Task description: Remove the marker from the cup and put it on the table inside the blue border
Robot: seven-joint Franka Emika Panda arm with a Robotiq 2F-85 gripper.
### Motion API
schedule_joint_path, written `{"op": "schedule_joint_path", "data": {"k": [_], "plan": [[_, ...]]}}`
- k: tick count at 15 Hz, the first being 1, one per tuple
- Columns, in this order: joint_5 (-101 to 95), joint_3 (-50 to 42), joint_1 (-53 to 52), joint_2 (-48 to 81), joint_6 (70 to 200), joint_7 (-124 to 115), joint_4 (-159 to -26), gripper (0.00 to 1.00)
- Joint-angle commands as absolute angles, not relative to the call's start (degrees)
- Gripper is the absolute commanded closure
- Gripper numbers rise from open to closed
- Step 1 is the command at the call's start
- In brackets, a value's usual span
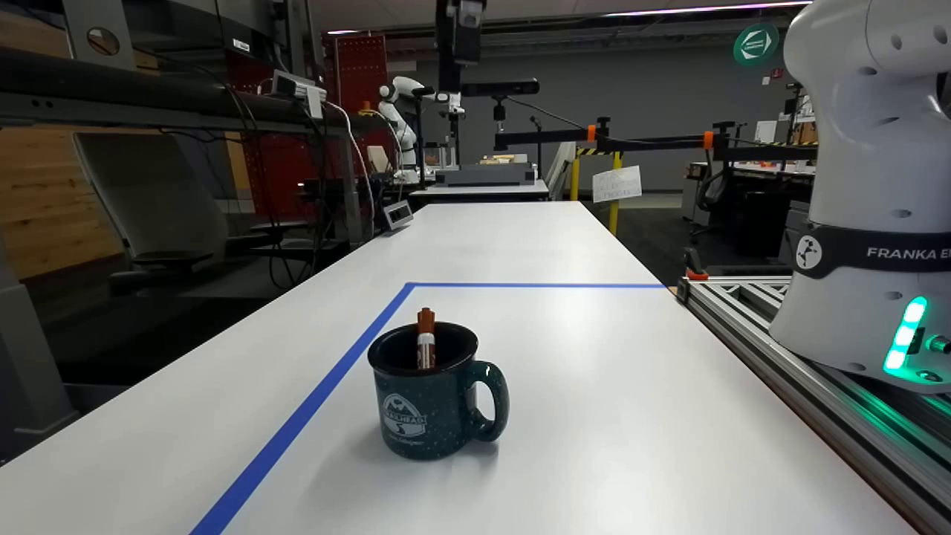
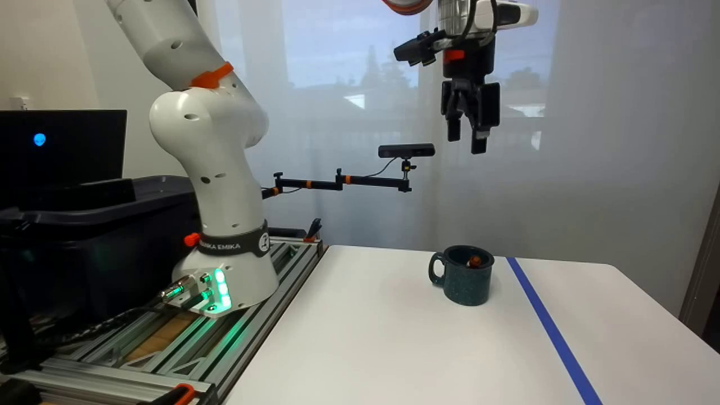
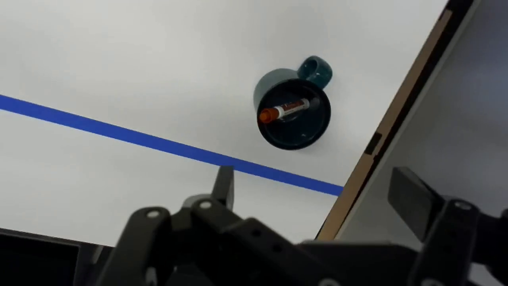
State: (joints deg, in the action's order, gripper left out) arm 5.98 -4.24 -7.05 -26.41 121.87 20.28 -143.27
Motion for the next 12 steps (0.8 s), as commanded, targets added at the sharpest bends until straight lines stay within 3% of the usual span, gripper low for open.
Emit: {"op": "schedule_joint_path", "data": {"k": [1, 6, 12], "plan": [[3.55, -6.32, -7.43, -22.49, 124.61, 32.14, -144.4, 0.0], [5.89, -7.42, -8.68, -18.24, 132.77, 48.69, -146.89, 0.0], [4.2, -5.97, -7.4, -16.25, 131.84, 50.86, -145.74, 0.0]]}}
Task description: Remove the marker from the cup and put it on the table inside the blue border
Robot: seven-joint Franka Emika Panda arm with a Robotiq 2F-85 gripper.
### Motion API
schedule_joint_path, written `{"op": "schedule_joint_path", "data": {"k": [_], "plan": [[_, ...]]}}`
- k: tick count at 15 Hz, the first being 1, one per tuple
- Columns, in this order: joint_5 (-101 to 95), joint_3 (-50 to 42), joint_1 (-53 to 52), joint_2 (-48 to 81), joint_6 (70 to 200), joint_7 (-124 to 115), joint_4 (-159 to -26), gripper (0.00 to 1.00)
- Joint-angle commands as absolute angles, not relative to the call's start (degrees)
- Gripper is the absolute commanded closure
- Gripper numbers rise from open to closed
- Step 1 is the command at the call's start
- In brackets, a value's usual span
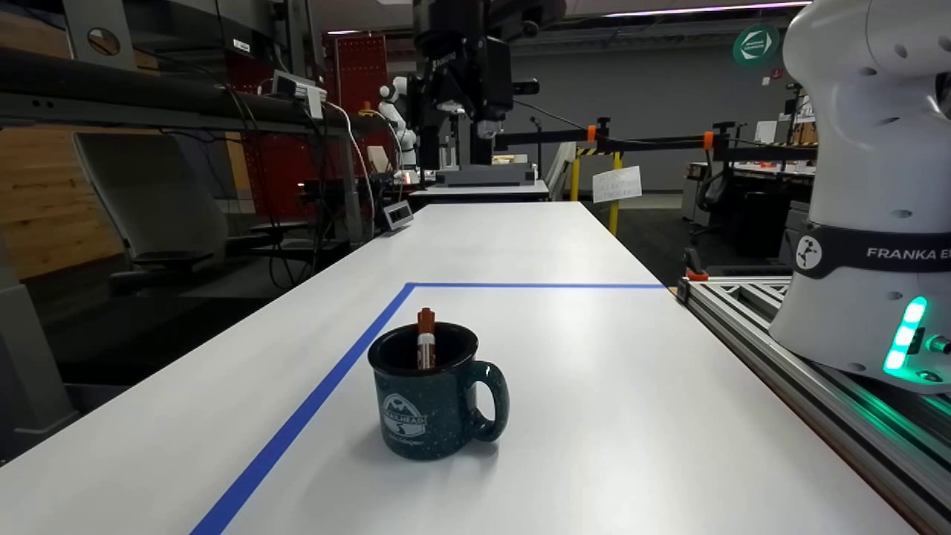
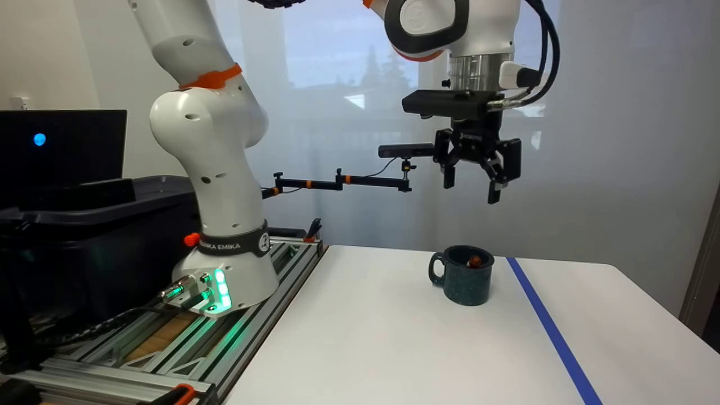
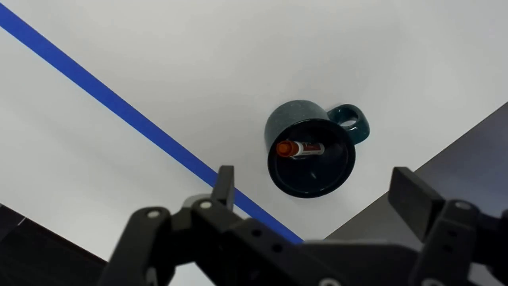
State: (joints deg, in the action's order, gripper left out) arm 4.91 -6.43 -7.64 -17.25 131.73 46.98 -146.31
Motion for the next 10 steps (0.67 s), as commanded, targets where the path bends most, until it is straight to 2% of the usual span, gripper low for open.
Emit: {"op": "schedule_joint_path", "data": {"k": [1, 10], "plan": [[4.45, -6.19, -7.95, -15.52, 132.67, 54.36, -145.7, 0.0], [14.69, -8.72, -10.14, -9.05, 142.63, 88.93, -146.79, 0.0]]}}
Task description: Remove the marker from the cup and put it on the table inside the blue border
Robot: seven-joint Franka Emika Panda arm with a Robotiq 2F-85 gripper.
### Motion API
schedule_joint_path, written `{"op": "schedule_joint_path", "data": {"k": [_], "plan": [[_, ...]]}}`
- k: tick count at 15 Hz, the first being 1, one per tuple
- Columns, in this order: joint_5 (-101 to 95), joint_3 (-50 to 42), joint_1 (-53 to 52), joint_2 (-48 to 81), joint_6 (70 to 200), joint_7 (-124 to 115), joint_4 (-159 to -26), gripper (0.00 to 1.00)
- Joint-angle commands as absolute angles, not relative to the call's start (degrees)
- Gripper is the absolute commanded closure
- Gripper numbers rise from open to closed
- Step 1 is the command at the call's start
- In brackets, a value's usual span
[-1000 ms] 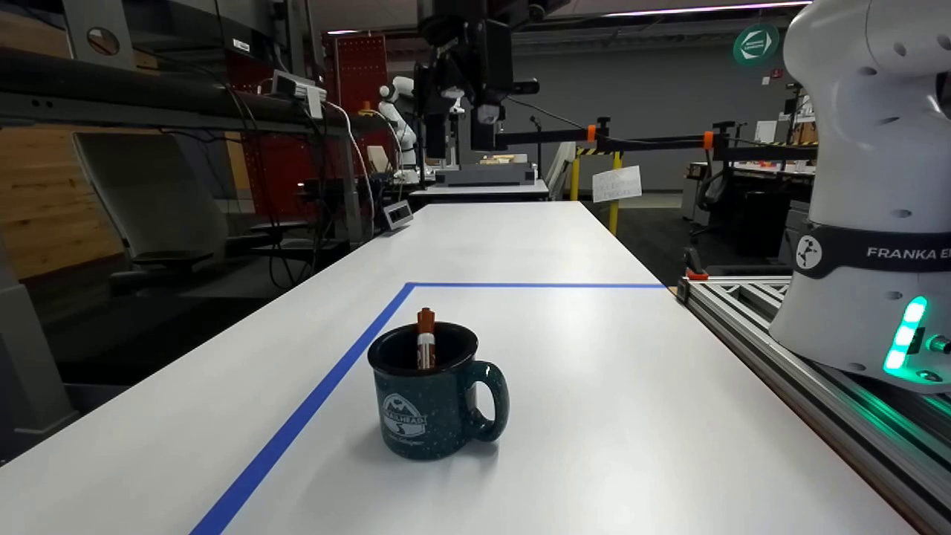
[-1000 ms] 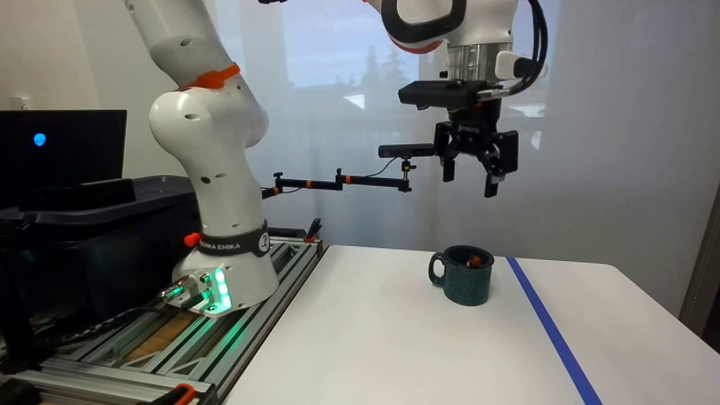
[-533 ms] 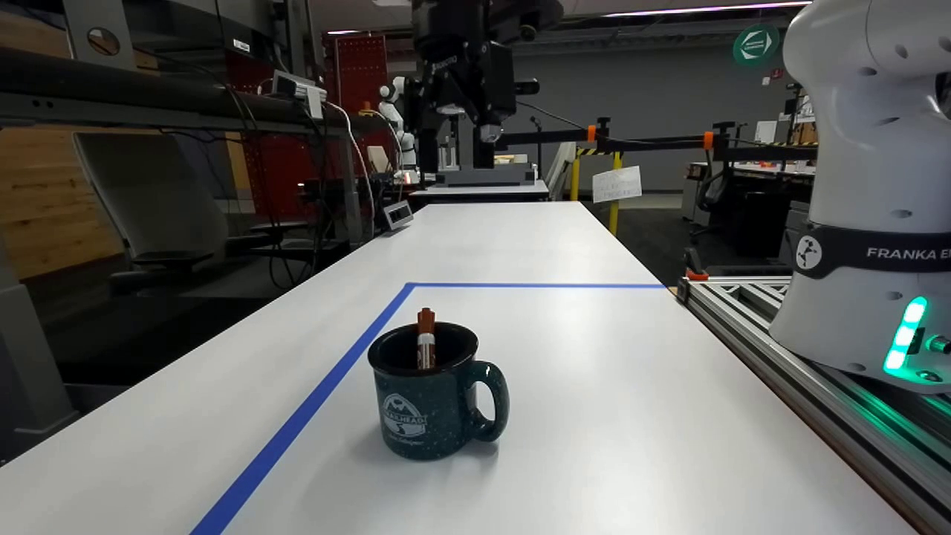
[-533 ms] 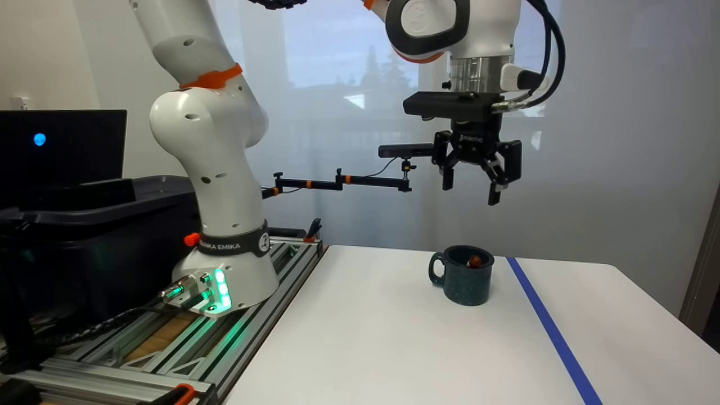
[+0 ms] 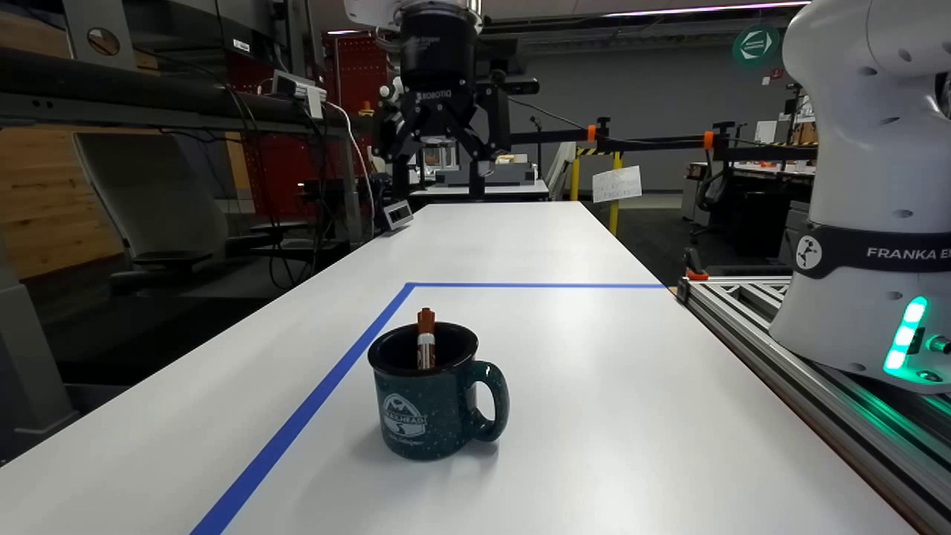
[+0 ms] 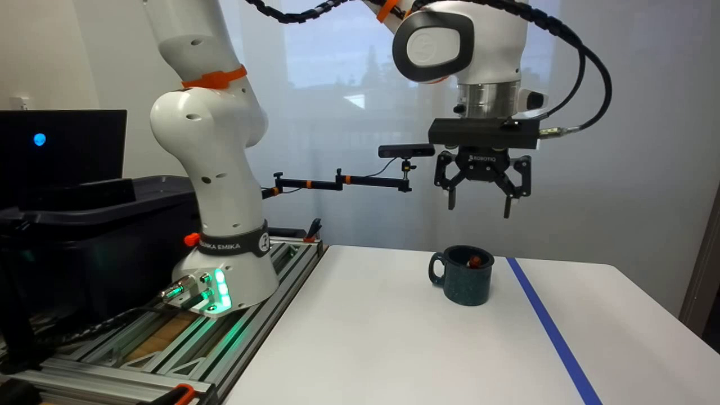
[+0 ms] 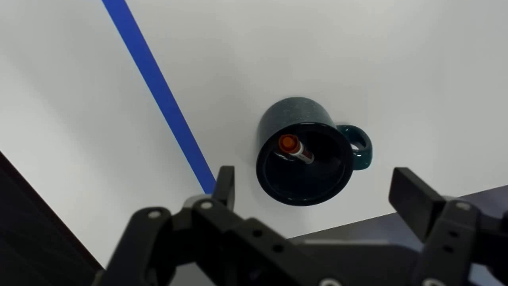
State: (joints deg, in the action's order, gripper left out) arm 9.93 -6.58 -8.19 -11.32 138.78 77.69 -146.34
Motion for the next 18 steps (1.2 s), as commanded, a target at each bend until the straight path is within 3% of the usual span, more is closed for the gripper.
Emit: {"op": "schedule_joint_path", "data": {"k": [1, 8, 15, 16, 18], "plan": [[16.86, -9.44, -11.06, -8.19, 143.57, 93.0, -146.8, 0.0], [33.06, -5.5, -9.07, -2.28, 142.96, 118.01, -144.86, 0.0], [36.06, -2.56, -4.48, 1.62, 141.65, 125.27, -143.43, 0.0], [36.09, -2.26, -3.91, 2.12, 141.62, 125.78, -143.25, 0.04], [36.0, -1.64, -2.92, 2.89, 141.43, 126.6, -142.82, 0.28]]}}
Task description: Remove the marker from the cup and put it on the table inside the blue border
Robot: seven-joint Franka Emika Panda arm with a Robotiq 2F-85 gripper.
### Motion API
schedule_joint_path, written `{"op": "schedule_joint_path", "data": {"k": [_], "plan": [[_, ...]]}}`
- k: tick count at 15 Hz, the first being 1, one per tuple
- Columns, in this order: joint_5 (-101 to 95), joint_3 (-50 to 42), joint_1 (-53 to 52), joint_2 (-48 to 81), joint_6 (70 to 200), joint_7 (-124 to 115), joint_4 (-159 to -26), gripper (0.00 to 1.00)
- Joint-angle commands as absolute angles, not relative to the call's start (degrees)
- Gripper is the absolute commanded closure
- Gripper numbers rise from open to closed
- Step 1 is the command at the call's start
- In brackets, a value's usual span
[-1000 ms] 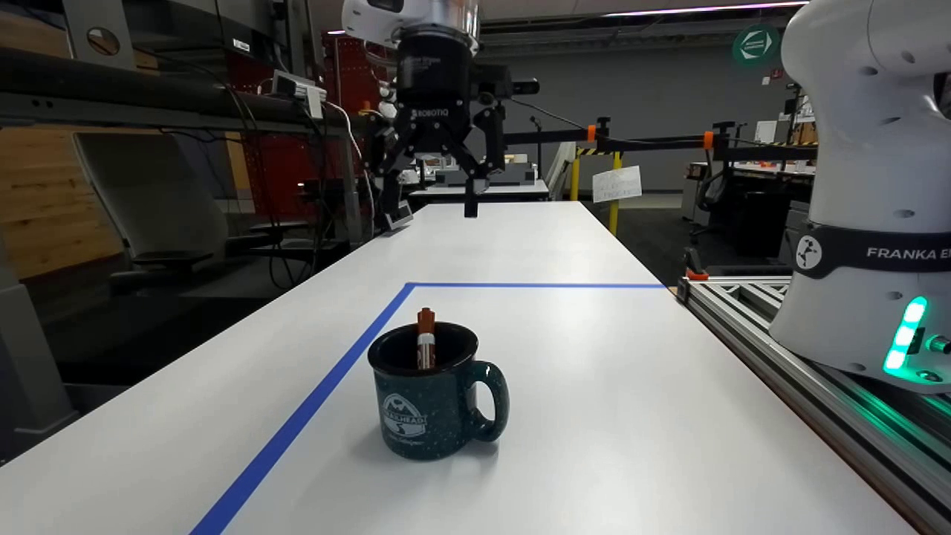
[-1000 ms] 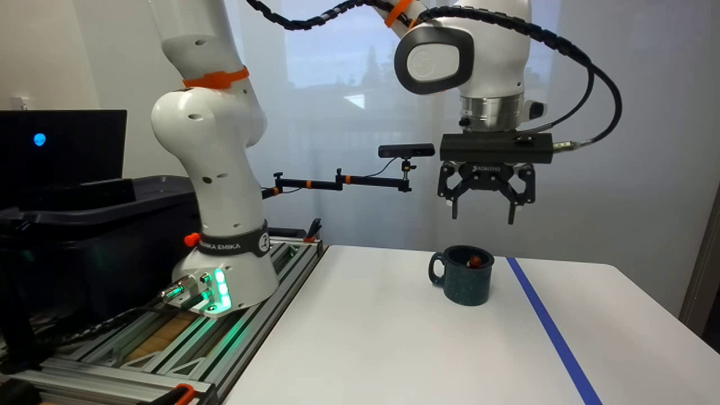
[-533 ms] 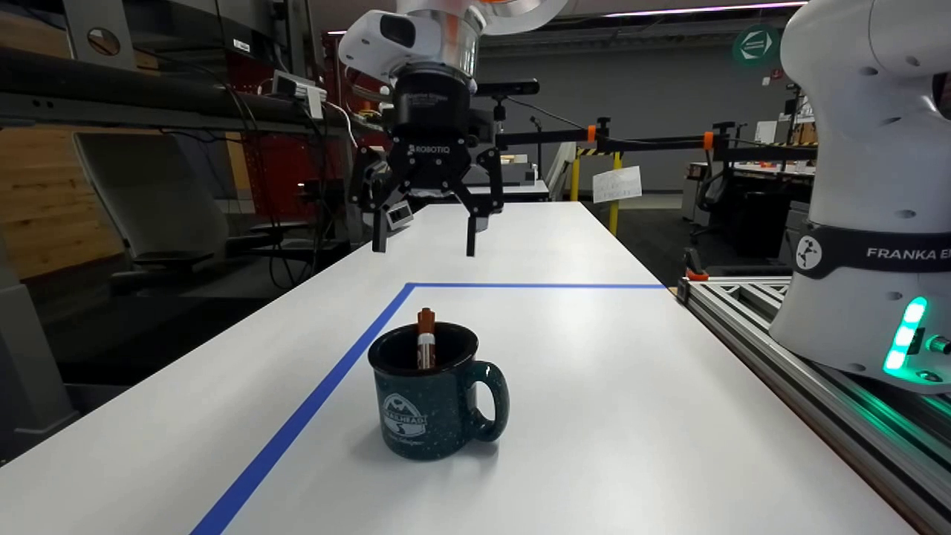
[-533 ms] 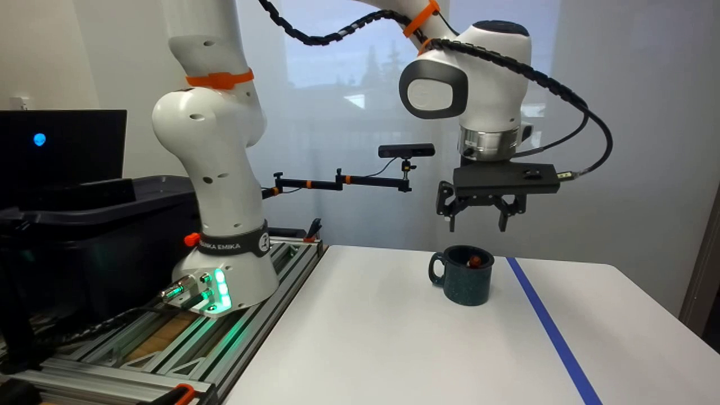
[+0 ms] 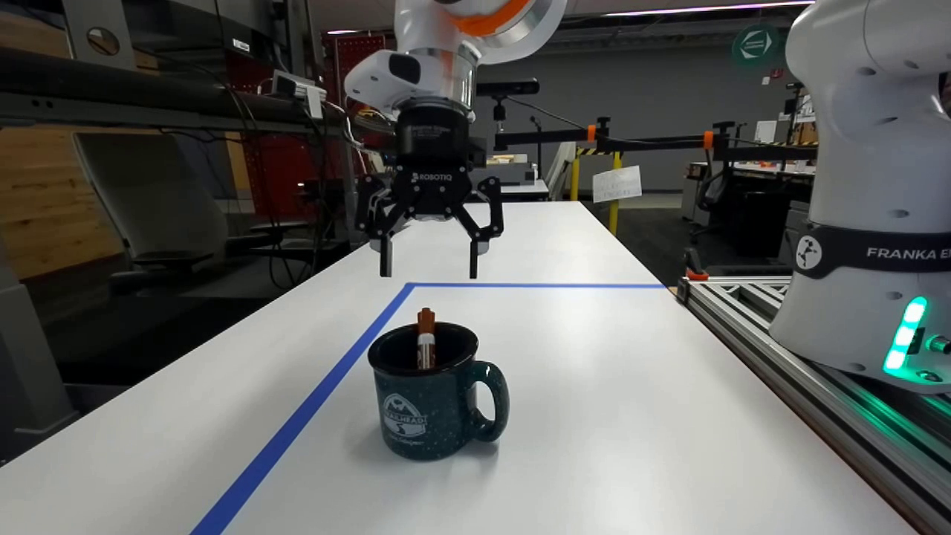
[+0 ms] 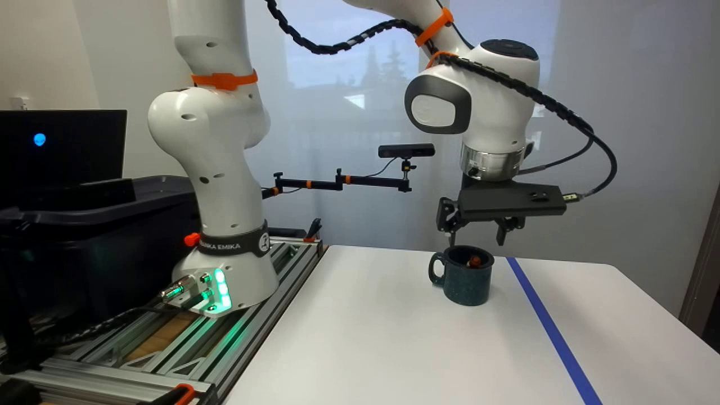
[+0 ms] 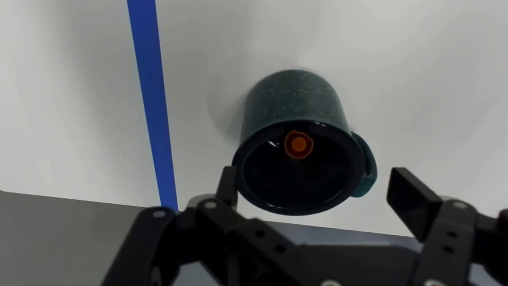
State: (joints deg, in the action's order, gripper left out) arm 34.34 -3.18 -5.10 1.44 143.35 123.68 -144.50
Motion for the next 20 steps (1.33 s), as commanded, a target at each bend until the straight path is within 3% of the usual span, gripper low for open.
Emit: {"op": "schedule_joint_path", "data": {"k": [1, 6, 9, 11, 16, 20], "plan": [[35.81, -1.29, -2.49, 3.28, 141.32, 126.89, -142.56, 0.3], [35.65, 0.39, -1.26, 4.57, 140.68, 127.92, -141.53, 0.68], [35.49, 1.23, -0.78, 5.31, 140.79, 128.11, -141.05, 0.72], [35.61, 1.62, -0.48, 5.83, 140.63, 128.42, -140.81, 0.64], [35.21, 2.4, 0.12, 6.99, 140.68, 128.72, -140.22, 0.57], [34.95, 2.94, 0.68, 7.83, 140.47, 129.28, -139.55, 0.62]]}}
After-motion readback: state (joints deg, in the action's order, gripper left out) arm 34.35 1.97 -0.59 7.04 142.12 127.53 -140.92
